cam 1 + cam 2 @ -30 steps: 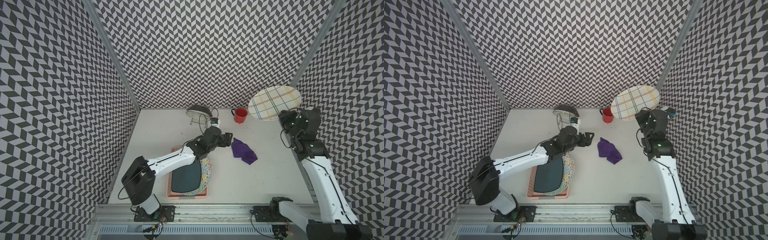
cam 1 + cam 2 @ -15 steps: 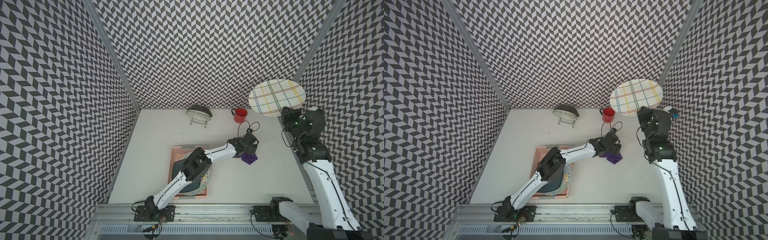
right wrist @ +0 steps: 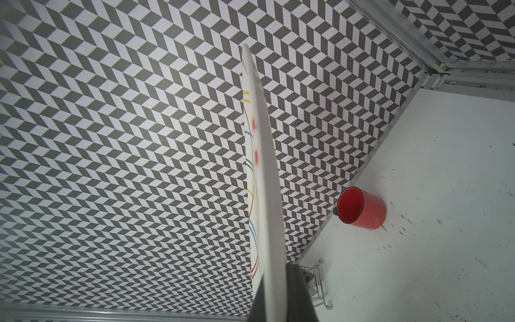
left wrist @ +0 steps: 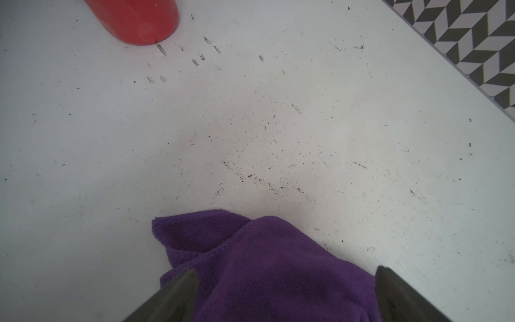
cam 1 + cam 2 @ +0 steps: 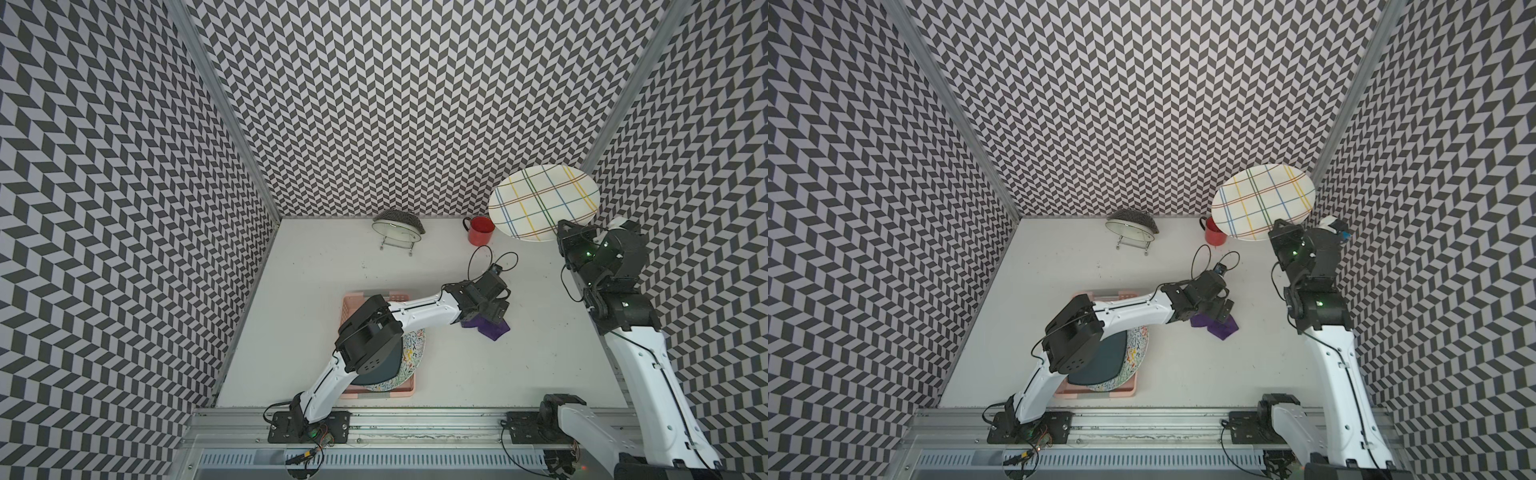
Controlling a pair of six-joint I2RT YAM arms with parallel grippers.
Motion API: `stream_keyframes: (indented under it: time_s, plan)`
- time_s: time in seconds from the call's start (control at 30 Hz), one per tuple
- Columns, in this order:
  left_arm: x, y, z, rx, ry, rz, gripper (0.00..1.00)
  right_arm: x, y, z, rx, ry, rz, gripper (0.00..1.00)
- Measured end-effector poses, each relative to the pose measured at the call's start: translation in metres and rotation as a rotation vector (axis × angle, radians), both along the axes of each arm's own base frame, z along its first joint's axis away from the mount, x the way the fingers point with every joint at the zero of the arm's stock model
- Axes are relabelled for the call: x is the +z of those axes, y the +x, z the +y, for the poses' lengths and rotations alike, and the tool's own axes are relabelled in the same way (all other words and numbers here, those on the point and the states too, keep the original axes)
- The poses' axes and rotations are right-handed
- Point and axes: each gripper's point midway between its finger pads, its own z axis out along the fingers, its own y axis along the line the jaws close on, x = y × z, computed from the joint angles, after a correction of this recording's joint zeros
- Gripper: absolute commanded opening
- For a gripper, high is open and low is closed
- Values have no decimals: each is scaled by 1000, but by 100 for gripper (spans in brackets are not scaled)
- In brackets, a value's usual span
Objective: Wipe the wet plate dry
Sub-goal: Pick up the towel at the center of the board.
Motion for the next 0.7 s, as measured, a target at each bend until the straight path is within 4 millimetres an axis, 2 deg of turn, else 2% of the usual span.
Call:
stream_keyframes:
  time_s: [0.1,0.17,0.23,0.27,0.33,0.43,0.5,0.57,0.63,0.7]
  plan:
    - [-15,-7,4,-12,29,28,95,-3,1,1,7,1,4,0]
    - [-33,-13,6,-18,63,57,79,-4,1,2,10,1,6,0]
    - [-48,-17,8,-18,88,79,49,-3,1,2,15,-3,5,0]
    - [-54,-18,9,-17,96,91,30,-3,1,3,18,-5,4,0]
    - [-59,-19,10,-16,104,100,1,-3,1,4,26,-12,2,0]
    - [-43,-15,13,-6,76,106,0,-1,1,9,57,-44,-7,0]
    - [-12,-14,22,17,20,114,0,3,1,15,101,-79,-25,0]
    - [43,-11,48,67,-80,108,0,7,2,25,159,-111,-47,0]
    - [126,0,86,143,-239,60,0,9,1,36,226,-137,-68,0]
    - [223,12,134,221,-441,-40,0,8,-1,49,297,-160,-85,0]
